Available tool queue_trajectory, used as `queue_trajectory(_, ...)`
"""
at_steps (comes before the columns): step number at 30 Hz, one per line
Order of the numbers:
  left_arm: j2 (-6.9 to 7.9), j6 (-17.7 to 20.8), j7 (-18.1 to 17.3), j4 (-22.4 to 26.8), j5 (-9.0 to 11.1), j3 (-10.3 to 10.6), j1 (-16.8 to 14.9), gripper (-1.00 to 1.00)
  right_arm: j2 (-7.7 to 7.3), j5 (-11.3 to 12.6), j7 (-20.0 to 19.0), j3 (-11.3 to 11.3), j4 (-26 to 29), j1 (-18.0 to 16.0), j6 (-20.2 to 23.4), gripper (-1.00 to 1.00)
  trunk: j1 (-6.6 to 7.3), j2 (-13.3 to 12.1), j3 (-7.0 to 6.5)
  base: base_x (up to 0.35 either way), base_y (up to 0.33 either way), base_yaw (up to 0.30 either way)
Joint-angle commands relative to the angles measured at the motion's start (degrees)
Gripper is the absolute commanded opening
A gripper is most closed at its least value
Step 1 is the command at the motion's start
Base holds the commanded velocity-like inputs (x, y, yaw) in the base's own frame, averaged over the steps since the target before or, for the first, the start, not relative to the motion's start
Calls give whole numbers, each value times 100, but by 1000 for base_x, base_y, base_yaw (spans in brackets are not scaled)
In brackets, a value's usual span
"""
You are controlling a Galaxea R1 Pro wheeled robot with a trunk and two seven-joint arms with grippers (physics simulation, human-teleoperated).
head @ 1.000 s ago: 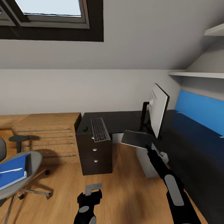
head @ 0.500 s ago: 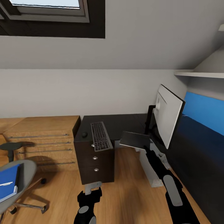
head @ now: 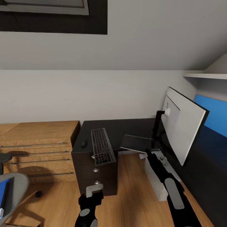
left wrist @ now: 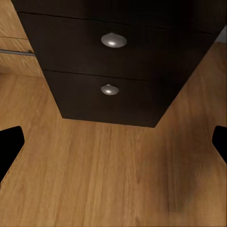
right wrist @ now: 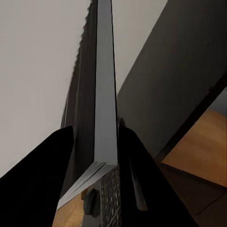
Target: In the bedroom, organize the workspace by keeping the computer under the desk, ensuring the monitor is on the desk, placing the keyboard on the desk next to the monitor, placing the mouse on the desk next to the keyboard, moving the folder from the swivel chair onto the desk next to the mouse, stacking the notebook on top of the folder with the pen on top of the notebook, and positioning the swivel chair next to the desk.
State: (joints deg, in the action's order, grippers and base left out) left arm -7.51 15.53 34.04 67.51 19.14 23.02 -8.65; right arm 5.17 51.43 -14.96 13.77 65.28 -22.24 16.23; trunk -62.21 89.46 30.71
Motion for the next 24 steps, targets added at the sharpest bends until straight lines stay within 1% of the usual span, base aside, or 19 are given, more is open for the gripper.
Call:
queue_trajectory(1,4,15,41,7,36,11,-5,100,4,59,-14,22,-134,-6,52,-100,-3,3,6,281,196,0)
queue_trajectory(5,3,20,41,7,40,10,-5,100,9,62,-8,13,-419,-7,31,-100,-3,3,6,132,101,0)
queue_trajectory(9,-1,20,41,10,38,9,-5,100,32,61,-7,12,-520,-8,7,-100,-3,3,6,16,12,0)
queue_trajectory(14,-4,15,41,18,37,11,-5,100,50,53,84,9,-600,-8,-408,-100,-3,3,6,3,2,0)
queue_trajectory(16,-5,13,41,23,37,10,-5,100,53,52,194,5,-657,-8,-709,-100,-3,3,6,1,0,0)
queue_trajectory(21,-5,12,41,31,37,15,-5,100,54,52,264,0,-685,-8,-862,-100,-3,3,6,9,0,0)
queue_trajectory(24,-5,8,41,44,37,13,-5,100,58,52,275,-3,-694,-8,-882,-100,-3,3,6,136,0,0)
